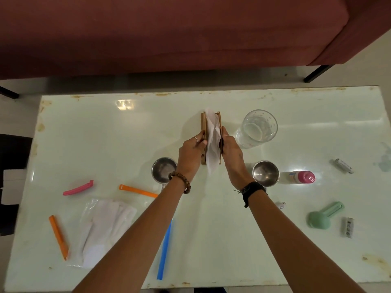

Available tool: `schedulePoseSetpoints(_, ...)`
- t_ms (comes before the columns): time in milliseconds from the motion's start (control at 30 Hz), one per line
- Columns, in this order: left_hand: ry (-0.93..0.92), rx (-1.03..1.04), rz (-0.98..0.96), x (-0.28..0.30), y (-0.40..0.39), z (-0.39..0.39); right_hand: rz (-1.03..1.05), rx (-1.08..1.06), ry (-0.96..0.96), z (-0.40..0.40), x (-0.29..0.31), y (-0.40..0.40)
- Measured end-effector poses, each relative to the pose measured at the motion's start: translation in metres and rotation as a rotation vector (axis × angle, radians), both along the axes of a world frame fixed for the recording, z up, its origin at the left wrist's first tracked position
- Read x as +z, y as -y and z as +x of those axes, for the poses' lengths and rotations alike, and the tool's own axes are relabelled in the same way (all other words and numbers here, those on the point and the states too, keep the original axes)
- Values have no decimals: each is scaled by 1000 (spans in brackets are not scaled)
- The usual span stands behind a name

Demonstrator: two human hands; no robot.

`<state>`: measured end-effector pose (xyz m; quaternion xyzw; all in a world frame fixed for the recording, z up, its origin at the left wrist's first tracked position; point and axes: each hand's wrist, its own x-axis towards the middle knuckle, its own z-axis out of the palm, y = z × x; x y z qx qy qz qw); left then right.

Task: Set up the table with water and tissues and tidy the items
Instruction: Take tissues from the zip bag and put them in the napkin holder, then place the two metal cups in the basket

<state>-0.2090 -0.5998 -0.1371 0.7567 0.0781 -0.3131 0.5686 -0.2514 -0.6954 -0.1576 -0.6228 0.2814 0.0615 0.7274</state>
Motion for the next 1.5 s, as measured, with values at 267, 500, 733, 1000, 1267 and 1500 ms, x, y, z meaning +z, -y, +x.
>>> schedulePoseSetpoints(267,250,267,-3,17,-7,-39,-83,-296,-14,-23,26,-21)
schedulePoseSetpoints(500,-183,805,-99,15,-52,-137,-210,-529,-93,-98,35,-61)
schedulePoseSetpoints(733,-168,784,-71,10,-71,-132,-224,-807,-284,-138,20,-57)
schedulePoseSetpoints(1000,-168,714,-30,-7,-73,-98,-217,-856,-345,-126,10,-26)
schedulePoseSetpoints(1267,-199,767,22,-17,-69,-88,-246,-830,-462,-111,-6,1)
schedulePoseSetpoints(1500,-264,840,-72,-2,-83,-103,-239,-828,-436,-120,12,-30)
